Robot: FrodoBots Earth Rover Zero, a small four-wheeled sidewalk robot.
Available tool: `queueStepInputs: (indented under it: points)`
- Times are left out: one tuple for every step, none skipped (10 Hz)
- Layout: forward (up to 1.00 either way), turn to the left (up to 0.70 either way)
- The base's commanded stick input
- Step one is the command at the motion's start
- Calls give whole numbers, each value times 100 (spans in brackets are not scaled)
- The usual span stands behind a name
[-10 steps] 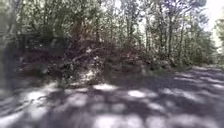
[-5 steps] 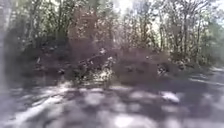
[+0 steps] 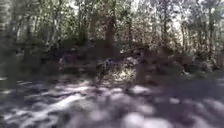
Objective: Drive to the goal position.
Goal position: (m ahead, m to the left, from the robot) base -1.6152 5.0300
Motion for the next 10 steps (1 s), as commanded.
queueStepInputs:
  points:
    - [0,45]
    - [0,45]
    - [0,45]
    - [0,45]
    - [0,45]
    - [0,45]
    - [0,45]
    - [0,45]
    - [0,45]
    - [0,45]
